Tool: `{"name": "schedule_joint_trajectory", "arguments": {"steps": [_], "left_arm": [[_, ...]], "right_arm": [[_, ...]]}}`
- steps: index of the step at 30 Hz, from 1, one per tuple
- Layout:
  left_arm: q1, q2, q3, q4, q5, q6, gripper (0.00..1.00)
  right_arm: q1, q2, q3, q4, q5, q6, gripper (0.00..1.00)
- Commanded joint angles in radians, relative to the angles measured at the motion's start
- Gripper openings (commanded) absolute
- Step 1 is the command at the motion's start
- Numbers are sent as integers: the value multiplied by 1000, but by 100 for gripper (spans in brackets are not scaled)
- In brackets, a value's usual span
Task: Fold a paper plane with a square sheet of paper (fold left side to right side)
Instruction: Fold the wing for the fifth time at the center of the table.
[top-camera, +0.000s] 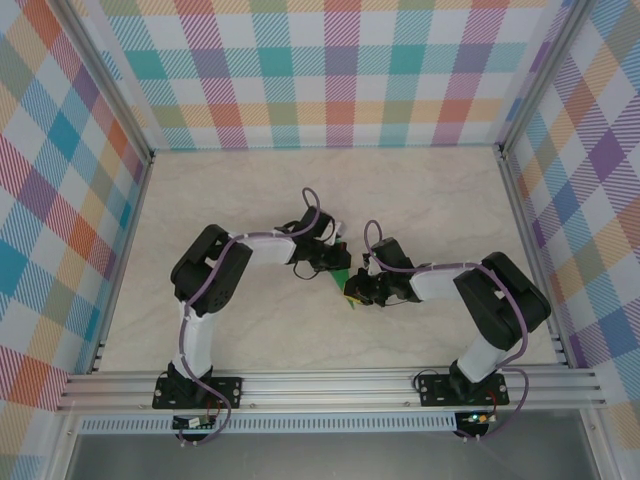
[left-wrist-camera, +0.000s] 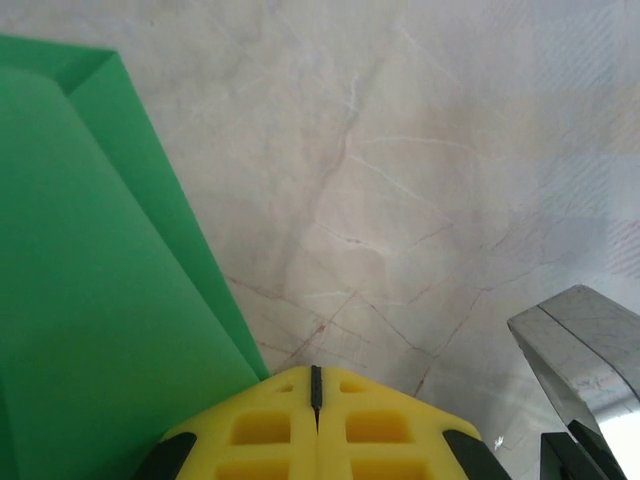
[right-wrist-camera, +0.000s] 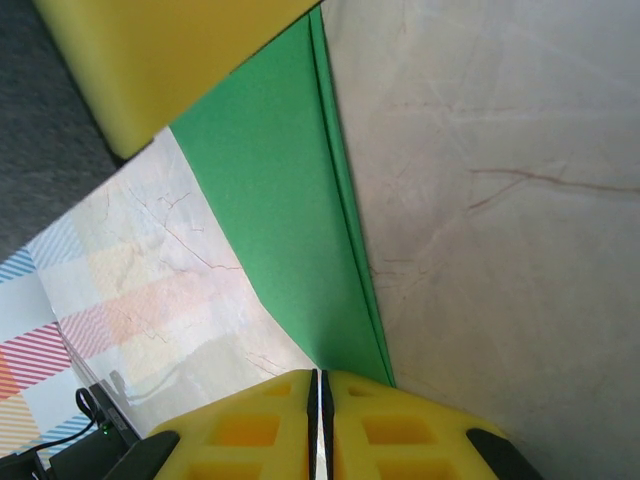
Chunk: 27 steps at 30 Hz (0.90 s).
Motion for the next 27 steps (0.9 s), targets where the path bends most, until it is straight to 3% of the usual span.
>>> {"name": "schedule_joint_trajectory", "arguments": {"steps": [1, 14, 27], "left_arm": [[19, 52, 30, -40, -68, 55, 0], [93, 121, 214, -203, -102, 163, 0], [178, 217, 503, -364, -51, 202, 0]], "right_arm": [[-1, 26, -39, -184, 98, -24, 13], [-2, 20, -48, -209, 101, -29, 13], [-1, 21, -56, -185, 88, -21, 13]]}}
